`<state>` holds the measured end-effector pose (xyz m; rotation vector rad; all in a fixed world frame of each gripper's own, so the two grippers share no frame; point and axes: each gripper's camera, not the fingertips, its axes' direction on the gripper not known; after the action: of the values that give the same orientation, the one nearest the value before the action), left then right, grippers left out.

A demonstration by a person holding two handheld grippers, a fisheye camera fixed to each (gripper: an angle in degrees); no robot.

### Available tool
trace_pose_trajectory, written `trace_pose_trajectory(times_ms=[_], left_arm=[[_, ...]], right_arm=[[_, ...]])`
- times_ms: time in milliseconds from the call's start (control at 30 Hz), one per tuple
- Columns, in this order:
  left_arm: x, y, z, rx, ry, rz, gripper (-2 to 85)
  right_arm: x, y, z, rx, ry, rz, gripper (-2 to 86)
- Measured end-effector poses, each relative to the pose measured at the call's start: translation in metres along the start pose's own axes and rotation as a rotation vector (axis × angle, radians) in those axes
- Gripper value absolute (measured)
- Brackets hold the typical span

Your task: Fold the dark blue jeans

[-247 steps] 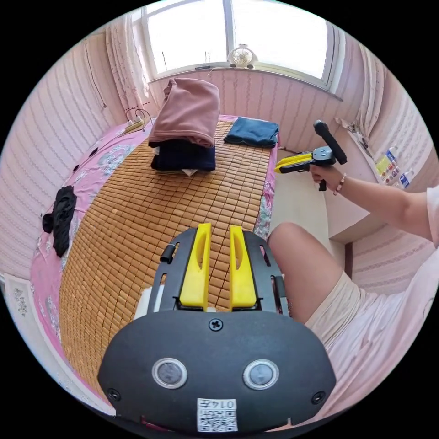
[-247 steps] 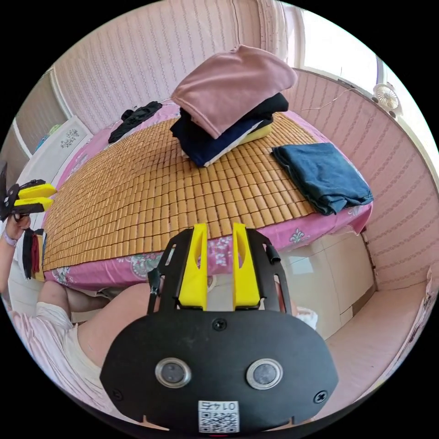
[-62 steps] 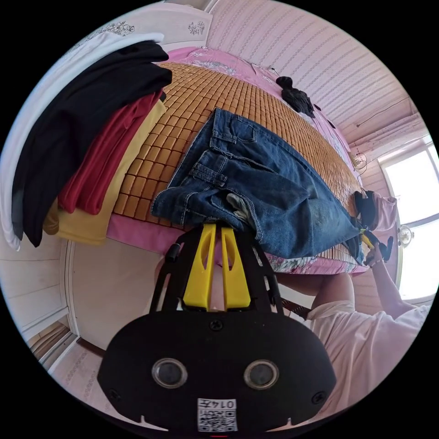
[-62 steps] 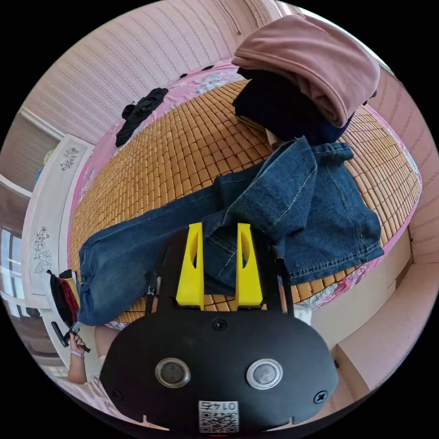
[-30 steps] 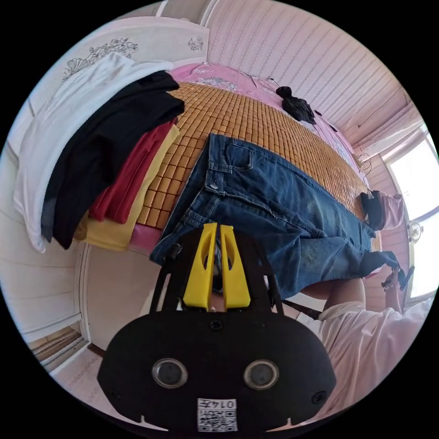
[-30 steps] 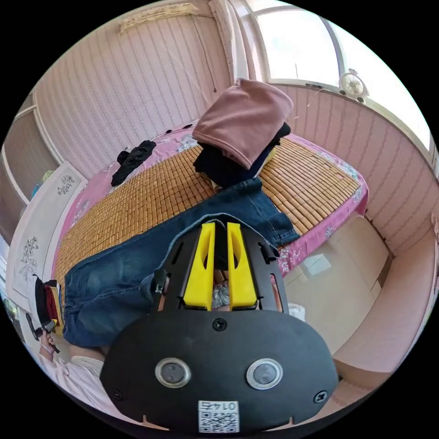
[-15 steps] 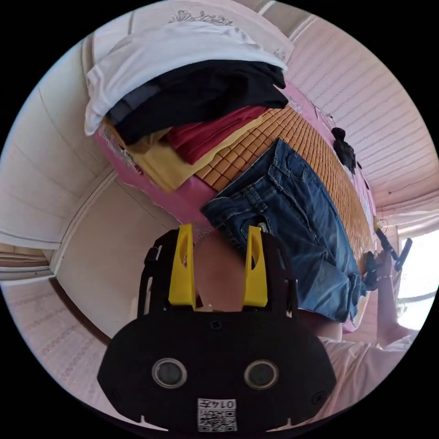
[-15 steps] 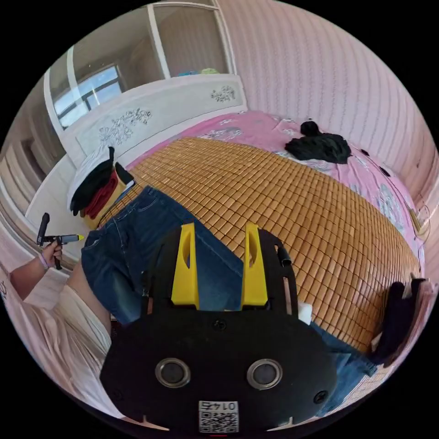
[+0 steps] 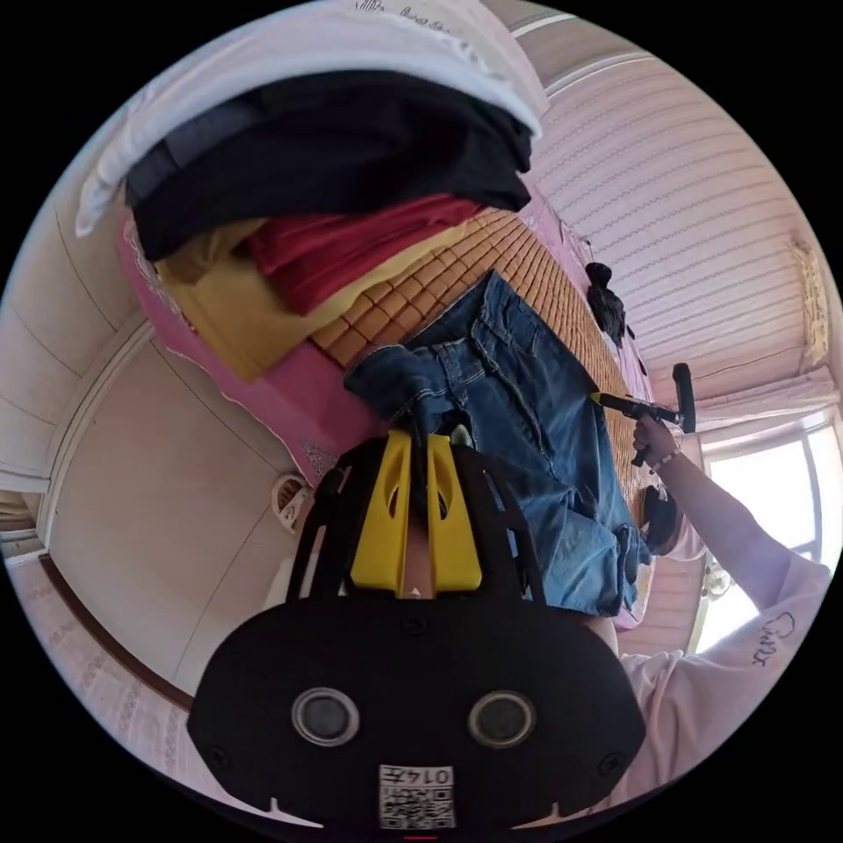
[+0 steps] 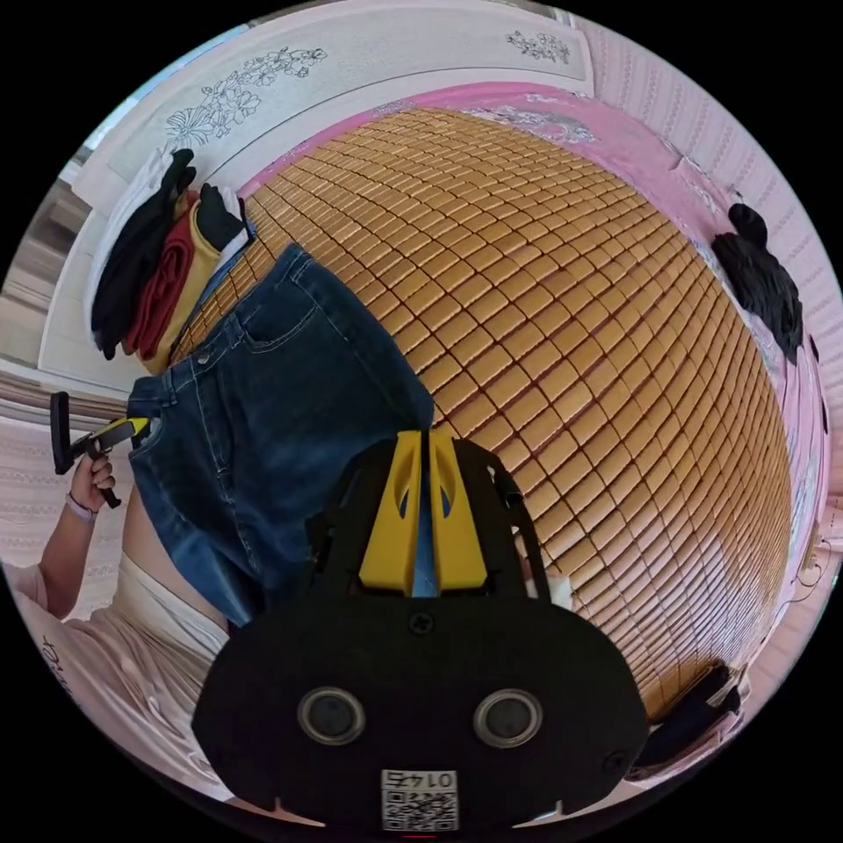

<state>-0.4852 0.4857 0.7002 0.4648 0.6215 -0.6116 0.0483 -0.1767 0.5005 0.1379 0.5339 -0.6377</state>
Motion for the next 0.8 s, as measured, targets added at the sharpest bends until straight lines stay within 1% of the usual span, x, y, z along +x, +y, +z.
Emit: trace_pose_trajectory(times_ms=[67, 100, 133, 167, 200, 233, 267, 300, 367, 400, 467, 500, 533, 567, 633, 700, 733, 767, 800], left_arm=[[0.012, 0.006, -0.024, 0.148, -0.041, 0.026, 1.7], [0.013, 0.007, -0.027, 0.169, -0.056, 0.022, 1.8], [0.014, 0.008, -0.03, 0.199, -0.112, -0.001, 2.3], [0.01, 0.007, -0.026, 0.196, -0.173, -0.032, 3.2], [0.006, 0.006, -0.022, 0.181, -0.193, -0.056, 3.7], [-0.002, 0.003, -0.013, 0.126, -0.195, -0.097, 4.7], [-0.007, 0.002, -0.007, 0.081, -0.193, -0.127, 5.1], [-0.007, 0.003, -0.007, 0.079, -0.2, -0.136, 5.3], [0.01, 0.011, -0.018, 0.156, -0.241, -0.067, 5.1], [0.016, 0.013, -0.02, 0.169, -0.249, -0.042, 5.1], [0.05, 0.018, -0.018, 0.172, -0.247, 0.091, 5.0], [0.06, 0.019, -0.015, 0.168, -0.246, 0.137, 5.0], [0.083, 0.021, -0.007, 0.152, -0.248, 0.229, 5.0], [0.107, 0.021, 0.006, 0.122, -0.239, 0.314, 5.0], [0.143, 0.019, 0.03, 0.068, -0.194, 0.431, 5.1], [0.179, 0.017, 0.059, 0.014, -0.148, 0.529, 5.3], [0.203, 0.015, 0.08, -0.036, -0.119, 0.585, 5.5], [0.226, 0.013, 0.1, -0.079, -0.094, 0.629, 5.9], [0.237, 0.012, 0.11, -0.096, -0.081, 0.65, 6.1]], right_arm=[[-0.004, -0.019, -0.016, 0.067, -0.046, -0.017, 1.8], [-0.009, -0.032, -0.022, 0.104, -0.087, -0.024, 2.2], [-0.016, -0.043, -0.023, 0.123, -0.088, -0.036, 3.2], [-0.019, -0.046, -0.021, 0.121, -0.084, -0.03, 3.7], [-0.021, -0.05, -0.016, 0.101, -0.064, 0.018, 3.9], [-0.023, -0.046, -0.012, 0.083, -0.044, 0.06, 4.1], [-0.024, -0.041, -0.011, 0.084, -0.038, 0.056, 4.2], [-0.024, -0.023, -0.011, 0.1, -0.022, 0.047, 4.7], [-0.019, 0.017, -0.015, 0.119, 0.014, 0.045, 6.2], [-0.01, 0.052, -0.018, 0.124, 0.045, 0.068, 7.7], [0.011, 0.115, -0.024, 0.112, 0.093, 0.159, 9.1], [0.029, 0.161, -0.028, 0.093, 0.128, 0.246, 9.3], [0.047, 0.209, -0.032, 0.068, 0.177, 0.354, 9.5], [0.056, 0.233, -0.034, 0.058, 0.201, 0.407, 9.5], [0.084, 0.324, -0.037, -0.004, 0.275, 0.606, 9.5], [0.094, 0.379, -0.035, -0.042, 0.246, 0.687, 9.0], [0.096, 0.407, -0.038, -0.011, 0.186, 0.717, 8.7], [0.096, 0.418, -0.04, 0.012, 0.17, 0.74, 8.5], [0.094, 0.434, -0.046, 0.057, 0.149, 0.777, 10.2]])
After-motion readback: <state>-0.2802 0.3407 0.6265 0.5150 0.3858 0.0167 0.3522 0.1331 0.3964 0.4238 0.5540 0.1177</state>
